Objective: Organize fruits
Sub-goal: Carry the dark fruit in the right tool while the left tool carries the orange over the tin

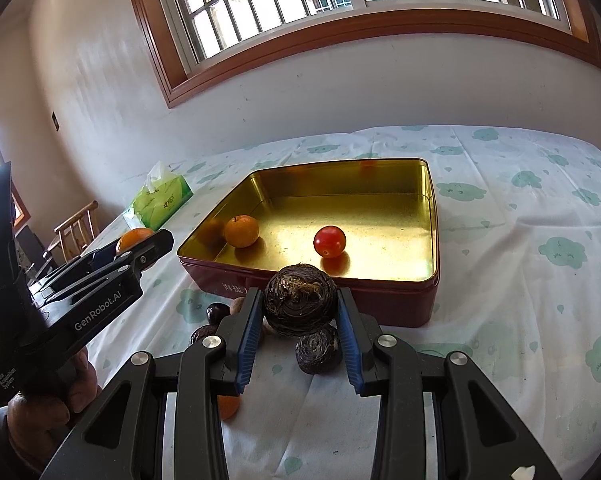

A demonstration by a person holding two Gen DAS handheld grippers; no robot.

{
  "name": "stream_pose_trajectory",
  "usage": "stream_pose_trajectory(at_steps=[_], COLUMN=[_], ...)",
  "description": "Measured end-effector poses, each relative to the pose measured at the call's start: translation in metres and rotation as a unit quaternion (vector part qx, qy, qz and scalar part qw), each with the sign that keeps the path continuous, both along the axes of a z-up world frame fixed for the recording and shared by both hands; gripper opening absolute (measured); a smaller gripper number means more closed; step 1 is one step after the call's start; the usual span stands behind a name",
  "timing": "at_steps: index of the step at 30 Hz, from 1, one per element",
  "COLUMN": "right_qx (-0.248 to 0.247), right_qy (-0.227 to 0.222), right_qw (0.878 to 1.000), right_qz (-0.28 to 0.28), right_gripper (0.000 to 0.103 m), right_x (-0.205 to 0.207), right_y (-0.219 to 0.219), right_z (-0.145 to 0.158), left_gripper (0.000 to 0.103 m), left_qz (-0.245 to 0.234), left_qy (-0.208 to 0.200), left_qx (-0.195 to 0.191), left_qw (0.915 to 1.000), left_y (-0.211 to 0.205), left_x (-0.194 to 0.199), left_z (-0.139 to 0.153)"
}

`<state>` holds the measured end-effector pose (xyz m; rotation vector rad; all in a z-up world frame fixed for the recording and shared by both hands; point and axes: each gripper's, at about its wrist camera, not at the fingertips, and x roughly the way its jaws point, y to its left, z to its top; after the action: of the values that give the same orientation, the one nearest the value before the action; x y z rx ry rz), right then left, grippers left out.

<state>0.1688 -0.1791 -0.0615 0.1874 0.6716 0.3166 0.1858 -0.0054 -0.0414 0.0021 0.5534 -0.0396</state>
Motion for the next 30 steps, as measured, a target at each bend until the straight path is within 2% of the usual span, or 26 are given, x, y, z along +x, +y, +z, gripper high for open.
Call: stream_pose_trajectory(at_steps=[30], right_qx=[-0.002], right_qy=[-0.005], right_qw=[1.0], right_qz=[-0.014], right_gripper=[0.034], right_x=[0.04], right_y=[-0.007], right_z=[0.001], left_gripper=[0.041], left_qz=[-0.012], left_qy=[-0.001], left_qx=[0.006], left_qw=[0.9999], left_y=[-0.004], left_x=[0.044], left_z=[0.001])
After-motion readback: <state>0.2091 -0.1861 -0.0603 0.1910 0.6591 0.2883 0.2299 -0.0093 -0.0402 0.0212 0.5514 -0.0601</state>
